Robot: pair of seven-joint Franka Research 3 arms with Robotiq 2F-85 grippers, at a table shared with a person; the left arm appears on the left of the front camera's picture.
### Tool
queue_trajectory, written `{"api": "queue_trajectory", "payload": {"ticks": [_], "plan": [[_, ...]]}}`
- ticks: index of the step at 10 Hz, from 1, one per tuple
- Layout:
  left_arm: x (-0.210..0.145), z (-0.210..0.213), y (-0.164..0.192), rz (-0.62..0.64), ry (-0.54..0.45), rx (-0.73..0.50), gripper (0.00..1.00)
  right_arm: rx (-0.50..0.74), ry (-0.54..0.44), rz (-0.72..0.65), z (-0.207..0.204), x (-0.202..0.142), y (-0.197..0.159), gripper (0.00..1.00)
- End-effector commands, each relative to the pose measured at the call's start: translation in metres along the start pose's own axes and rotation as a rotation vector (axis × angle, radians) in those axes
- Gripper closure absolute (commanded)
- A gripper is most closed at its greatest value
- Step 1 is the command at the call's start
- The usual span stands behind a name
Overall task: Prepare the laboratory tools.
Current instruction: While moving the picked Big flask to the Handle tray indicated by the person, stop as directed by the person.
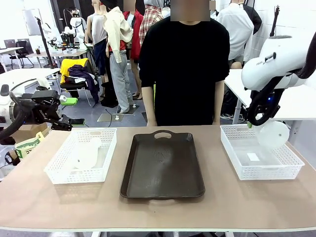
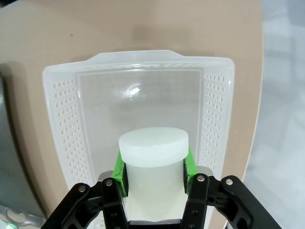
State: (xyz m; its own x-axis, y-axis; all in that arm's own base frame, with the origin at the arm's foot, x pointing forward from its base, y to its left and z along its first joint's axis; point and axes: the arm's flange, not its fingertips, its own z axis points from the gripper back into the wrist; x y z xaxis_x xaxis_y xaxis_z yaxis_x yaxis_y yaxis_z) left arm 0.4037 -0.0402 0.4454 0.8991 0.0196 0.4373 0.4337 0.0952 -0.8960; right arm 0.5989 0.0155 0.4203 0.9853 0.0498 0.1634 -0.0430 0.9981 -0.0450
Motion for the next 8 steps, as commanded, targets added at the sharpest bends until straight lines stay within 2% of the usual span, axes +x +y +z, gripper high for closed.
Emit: {"api": "queue_trajectory", "payload": {"ticks": [1,3,4,8], "plan": [[0.0,0.001,-0.002,-0.004,-0.005,-0.006,0.0,0.035,-0.001,0.016,0.007,-0.017,0.008,1.0],[0.0,0.001,-0.002,-0.004,-0.005,-0.006,0.0,0.036,-0.043,0.03,0.021,-0.028,0.012,1.0],[0.0,0.001,-0.002,-0.004,-0.005,-0.006,0.0,0.011,-0.016,0.011,0.016,-0.009,0.008,1.0],[0.0,0.001,-0.002,-0.004,-0.005,-0.006,0.0,0.011,-0.016,0.011,0.016,-0.009,0.008,1.0]]}}
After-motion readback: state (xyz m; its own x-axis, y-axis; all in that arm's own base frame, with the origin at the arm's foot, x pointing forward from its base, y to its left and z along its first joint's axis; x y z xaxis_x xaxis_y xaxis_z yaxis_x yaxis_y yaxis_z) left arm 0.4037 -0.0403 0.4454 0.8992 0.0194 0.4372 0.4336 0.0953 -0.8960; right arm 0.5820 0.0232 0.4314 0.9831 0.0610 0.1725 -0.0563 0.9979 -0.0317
